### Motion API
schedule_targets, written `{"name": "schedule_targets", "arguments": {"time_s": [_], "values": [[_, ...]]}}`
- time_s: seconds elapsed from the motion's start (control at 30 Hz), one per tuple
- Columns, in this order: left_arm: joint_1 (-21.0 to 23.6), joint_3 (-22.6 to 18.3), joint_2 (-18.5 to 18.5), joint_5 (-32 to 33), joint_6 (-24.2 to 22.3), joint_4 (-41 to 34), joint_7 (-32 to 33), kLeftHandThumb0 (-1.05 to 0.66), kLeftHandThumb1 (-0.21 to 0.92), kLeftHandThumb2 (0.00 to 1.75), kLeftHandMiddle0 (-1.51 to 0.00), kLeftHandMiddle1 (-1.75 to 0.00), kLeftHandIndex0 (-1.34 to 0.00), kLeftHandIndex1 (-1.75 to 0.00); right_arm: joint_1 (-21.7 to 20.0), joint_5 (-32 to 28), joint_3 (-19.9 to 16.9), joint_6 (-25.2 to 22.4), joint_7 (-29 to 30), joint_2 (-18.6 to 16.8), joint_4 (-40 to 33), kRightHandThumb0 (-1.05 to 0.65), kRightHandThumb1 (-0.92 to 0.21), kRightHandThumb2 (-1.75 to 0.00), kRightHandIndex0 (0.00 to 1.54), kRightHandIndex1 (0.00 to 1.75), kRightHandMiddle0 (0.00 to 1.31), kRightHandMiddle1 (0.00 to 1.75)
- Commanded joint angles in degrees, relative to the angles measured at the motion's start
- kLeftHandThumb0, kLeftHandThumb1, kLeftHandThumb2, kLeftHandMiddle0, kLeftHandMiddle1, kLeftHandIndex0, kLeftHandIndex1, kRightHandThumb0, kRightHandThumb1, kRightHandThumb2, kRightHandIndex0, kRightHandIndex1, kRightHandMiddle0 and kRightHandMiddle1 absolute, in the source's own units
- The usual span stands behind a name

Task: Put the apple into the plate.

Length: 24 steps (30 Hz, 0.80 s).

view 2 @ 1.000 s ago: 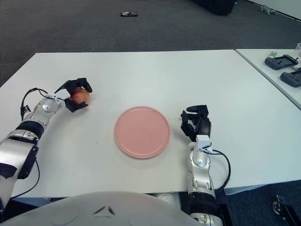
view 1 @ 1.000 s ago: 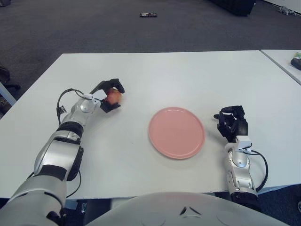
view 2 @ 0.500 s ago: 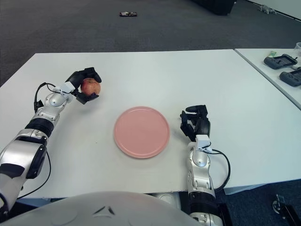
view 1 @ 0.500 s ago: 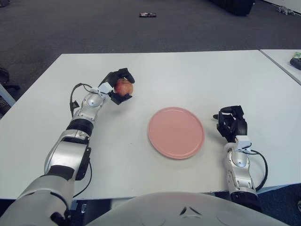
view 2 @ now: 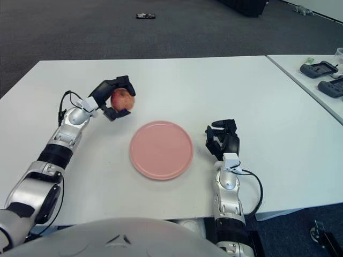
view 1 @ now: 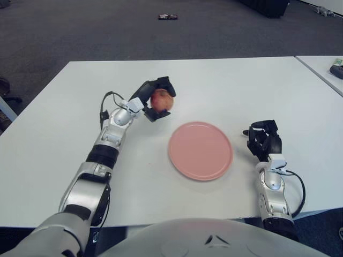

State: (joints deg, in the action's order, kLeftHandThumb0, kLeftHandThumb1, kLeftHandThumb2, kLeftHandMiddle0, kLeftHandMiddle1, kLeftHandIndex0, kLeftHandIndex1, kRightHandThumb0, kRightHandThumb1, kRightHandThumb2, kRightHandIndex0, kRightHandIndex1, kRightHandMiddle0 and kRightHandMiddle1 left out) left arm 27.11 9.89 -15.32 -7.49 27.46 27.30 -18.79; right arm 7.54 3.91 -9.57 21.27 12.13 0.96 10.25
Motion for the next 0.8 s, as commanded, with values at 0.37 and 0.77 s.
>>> {"name": "schedule_targets", "arguments": {"time_s": [0.37,0.77], "values": [[-4.0,9.0,-0.7,-2.3,10.1,-5.1,-10.0,-0.07,0.26,1.42,-1.28,-1.75,-1.07,-1.75,-0.5,0.0,-0.2,0.1,0.1,0.2,-0.1,-0.34,-0.92,-0.53,0.51,1.18,0.19,1.75],[-1.6,15.3,-4.1,-19.8,20.5,-2.5,-6.1,-0.07,0.29,1.38,-1.18,-1.75,-0.97,-1.75,-0.2,0.2,-0.1,-0.5,0.1,0.3,-0.5,-0.34,-0.92,-0.53,0.49,1.17,0.19,1.75]]}}
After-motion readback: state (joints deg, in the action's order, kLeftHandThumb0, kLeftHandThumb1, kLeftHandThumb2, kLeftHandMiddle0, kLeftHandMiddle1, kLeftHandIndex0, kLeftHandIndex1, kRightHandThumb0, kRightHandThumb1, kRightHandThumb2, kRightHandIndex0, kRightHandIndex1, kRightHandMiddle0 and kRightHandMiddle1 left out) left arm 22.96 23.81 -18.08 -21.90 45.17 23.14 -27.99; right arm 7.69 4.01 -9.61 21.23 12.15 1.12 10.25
